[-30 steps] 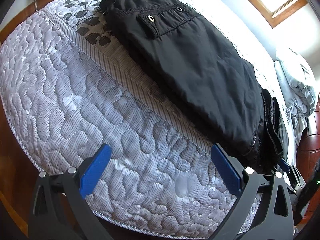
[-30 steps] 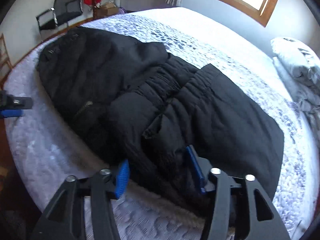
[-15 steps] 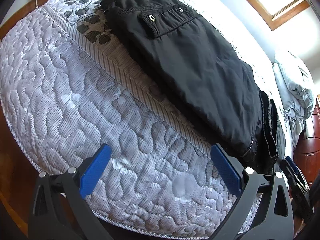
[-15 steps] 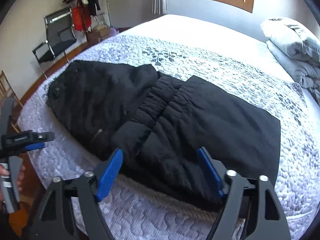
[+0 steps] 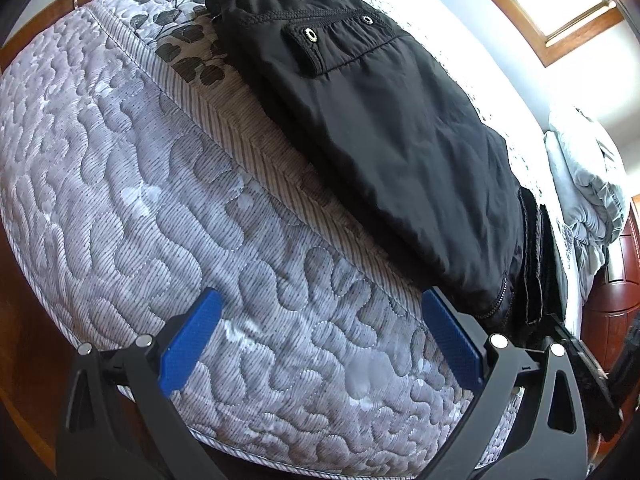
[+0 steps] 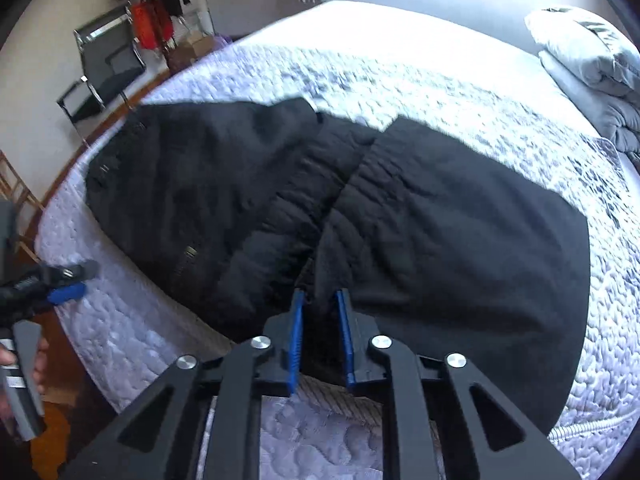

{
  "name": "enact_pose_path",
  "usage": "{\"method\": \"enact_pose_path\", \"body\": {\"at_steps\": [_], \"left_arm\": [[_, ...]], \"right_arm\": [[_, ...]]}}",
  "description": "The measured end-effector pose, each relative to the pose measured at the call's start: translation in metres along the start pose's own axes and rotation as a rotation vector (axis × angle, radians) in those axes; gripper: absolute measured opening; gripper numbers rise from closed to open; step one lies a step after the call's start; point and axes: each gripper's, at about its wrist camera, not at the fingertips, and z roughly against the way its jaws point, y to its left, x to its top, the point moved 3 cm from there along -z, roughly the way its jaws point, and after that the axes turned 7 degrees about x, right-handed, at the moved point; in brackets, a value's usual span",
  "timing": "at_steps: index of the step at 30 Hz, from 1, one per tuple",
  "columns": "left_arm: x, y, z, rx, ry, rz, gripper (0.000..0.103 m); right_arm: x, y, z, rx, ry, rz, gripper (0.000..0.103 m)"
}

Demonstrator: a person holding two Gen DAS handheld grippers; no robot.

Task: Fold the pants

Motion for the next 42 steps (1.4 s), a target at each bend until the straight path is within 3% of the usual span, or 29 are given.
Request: {"method": "enact_pose_path", "body": {"at_steps": [4,10,20,23,24,26,28,31,33,38,42], "left_arm": [[0.001,0.0,-0.002,0.004,0.0,0.004,0.1],[0.002,-0.001,-0.004,0.001,0.004,0.002,0.1],[0.024,0.004,0.007,-0.12,-0.024,0.09,0.1],[0.031,0.002,0.006,-0.125,-0.017,0.105,0.1],[0.032,0.001,0.006,-0.127,-0.015,0.109,0.1],[0.036,0.0,0.005,-0.136,-0.009,0.116,0.1],[0.036,-0.001,0.008,-0.137,-0.008,0.112,0.1],[0.035,0.006,0.008,-0.156,-0.013,0.132,0.1],[0.037,0.014,0.009,-0.211,-0.024,0.177,0.1],[0.05,0.034,0.004,-0.35,-0.047,0.318,0.1],[0.068,0.05,-0.004,-0.445,-0.072,0.427,0.1]], "right_arm": [[0.003,0.02,0.005,0.04,-0.009,0.073,0.014],[-0.011,0.026,-0.025,0.015,0.06,0.109,0.014],[-0.009,0.016,-0.026,0.057,0.07,0.072,0.015],[-0.009,0.015,-0.023,0.067,0.062,0.064,0.031],[-0.008,0.015,-0.022,0.065,0.054,0.059,0.042],[-0.006,0.014,-0.015,0.063,0.025,0.057,0.048],[-0.004,0.012,-0.005,0.059,0.001,0.046,0.073],[-0.002,0.003,0.02,0.058,-0.058,0.027,0.091],[-0.003,-0.008,0.037,0.037,-0.093,0.003,0.096],[-0.016,-0.045,0.069,0.022,-0.157,-0.105,0.097],[-0.026,-0.078,0.085,-0.043,-0.198,-0.159,0.097]]}}
